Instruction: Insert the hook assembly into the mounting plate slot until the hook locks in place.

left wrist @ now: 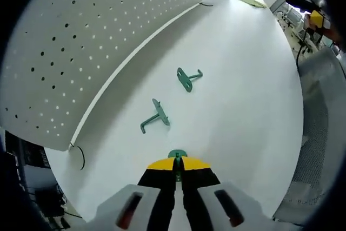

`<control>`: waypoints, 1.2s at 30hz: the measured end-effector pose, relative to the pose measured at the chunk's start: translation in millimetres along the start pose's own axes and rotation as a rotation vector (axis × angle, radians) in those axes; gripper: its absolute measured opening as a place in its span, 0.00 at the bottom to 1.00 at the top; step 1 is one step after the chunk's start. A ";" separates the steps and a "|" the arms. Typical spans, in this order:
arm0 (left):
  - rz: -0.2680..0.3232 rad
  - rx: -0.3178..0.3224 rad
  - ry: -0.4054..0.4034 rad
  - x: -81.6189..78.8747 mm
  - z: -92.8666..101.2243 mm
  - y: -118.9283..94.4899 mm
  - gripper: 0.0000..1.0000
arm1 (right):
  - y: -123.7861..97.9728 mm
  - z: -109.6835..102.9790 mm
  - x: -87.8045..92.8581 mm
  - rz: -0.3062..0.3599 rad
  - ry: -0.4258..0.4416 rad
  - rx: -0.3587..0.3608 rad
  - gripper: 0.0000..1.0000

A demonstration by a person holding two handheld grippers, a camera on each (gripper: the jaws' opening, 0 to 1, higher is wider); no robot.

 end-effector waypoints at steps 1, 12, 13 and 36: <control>0.011 0.013 -0.019 -0.7 2.3 -0.2 0.03 | 0.2 -0.3 0.0 0.000 -0.001 -0.002 0.31; 0.173 -0.040 -0.146 -13.8 1.2 -13.1 0.02 | 1.2 -1.8 -2.2 0.002 -0.011 -0.013 0.31; 0.199 -0.051 -0.158 -15.2 2.3 -14.5 0.02 | 1.2 -2.3 -2.6 0.003 -0.012 -0.015 0.31; 0.567 -0.158 -0.332 -47.2 27.1 -39.2 0.02 | 0.6 -10.7 -5.9 0.008 -0.034 -0.045 0.31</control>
Point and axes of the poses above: the point that each gripper's makers call its tool centre point, and the gripper's own axes: y roughly forward along the fingers, z roughly to its right, x roughly out of its underside, the point moved 1 cm from there along -y, roughly backward along the fingers, and after that the axes turned 8 degrees about x, right-handed, at the moved point
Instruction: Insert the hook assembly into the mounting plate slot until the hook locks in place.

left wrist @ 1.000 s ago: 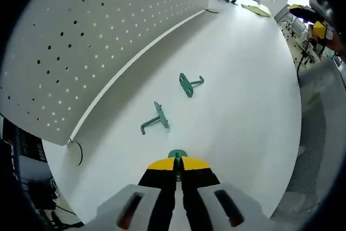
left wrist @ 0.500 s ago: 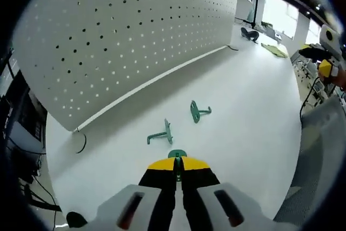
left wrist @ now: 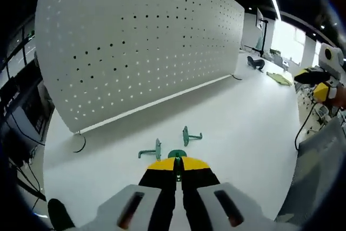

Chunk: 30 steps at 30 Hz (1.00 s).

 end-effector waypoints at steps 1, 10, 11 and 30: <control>0.015 -0.003 0.003 -3.0 2.5 -0.1 0.02 | -0.4 -0.4 -0.3 -0.001 -0.004 0.000 0.31; 0.181 -0.059 -0.034 -35.8 15.0 -2.4 0.02 | -4.0 -3.1 0.8 -0.011 -0.017 0.000 0.31; 0.200 -0.063 -0.038 -40.7 17.5 -2.5 0.02 | -4.4 -3.4 0.6 -0.011 -0.018 0.000 0.31; 0.428 -0.097 0.017 -101.5 64.2 -6.8 0.02 | -19.4 -3.2 2.0 -0.001 -0.019 0.014 0.33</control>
Point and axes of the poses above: the point that each gripper's makers call its tool centre point, and the gripper's own axes: y roughly forward along the fingers, z roughly to its right, x roughly out of its underside, the point moved 1 cm from there along -y, roughly backward along the fingers, and after that the axes turned 8 degrees about x, right-handed, at the moved point
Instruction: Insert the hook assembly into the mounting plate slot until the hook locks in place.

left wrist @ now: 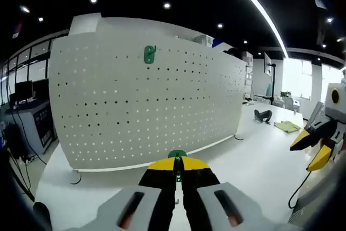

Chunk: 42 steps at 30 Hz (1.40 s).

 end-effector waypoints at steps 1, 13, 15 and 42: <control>0.020 -0.004 -0.005 -4.1 1.7 0.5 0.02 | -0.5 0.1 0.4 0.000 -0.001 0.000 0.33; 0.160 -0.043 0.065 -58.3 5.7 12.1 0.02 | -4.3 1.1 0.6 0.000 -0.003 0.000 0.32; 0.191 -0.059 0.074 -68.3 2.5 13.0 0.02 | -4.2 1.8 -0.3 0.004 -0.004 0.004 0.32; 0.382 -0.140 0.197 -142.7 0.6 46.9 0.02 | -8.9 7.3 -1.3 0.015 0.009 0.024 0.32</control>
Point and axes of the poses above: the point that each gripper's makers call its tool centre point, and the gripper's own axes: y roughly forward along the fingers, z roughly to its right, x roughly out of its underside, the point moved 1 cm from there along -y, roughly backward along the fingers, and after that the axes turned 8 degrees about x, right-handed, at the moved point
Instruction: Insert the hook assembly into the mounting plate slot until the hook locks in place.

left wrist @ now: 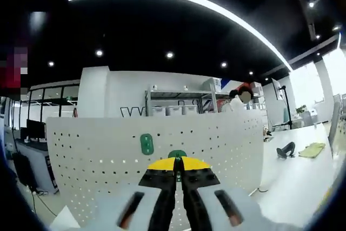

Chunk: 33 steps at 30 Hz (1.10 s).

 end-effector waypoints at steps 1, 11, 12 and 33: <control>-0.006 -0.011 0.020 0.4 -1.1 1.4 0.02 | -0.4 0.6 -0.1 0.001 0.001 0.002 0.32; 0.023 -0.022 0.049 -5.9 0.2 15.1 0.02 | -4.1 7.1 1.1 0.000 0.005 0.015 0.32; 0.026 -0.022 0.041 -5.7 -0.1 16.2 0.02 | -4.2 7.2 0.9 0.000 0.003 0.015 0.32; 0.057 -0.047 0.067 -19.8 -9.9 50.5 0.02 | -8.3 14.3 4.1 -0.002 0.019 0.034 0.32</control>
Point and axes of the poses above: the point that each gripper's makers call its tool centre point, and the gripper's own axes: y roughly forward along the fingers, z roughly to its right, x roughly out of its underside, the point moved 1 cm from there along -y, roughly backward along the fingers, and after that the axes turned 8 degrees about x, right-handed, at the moved point
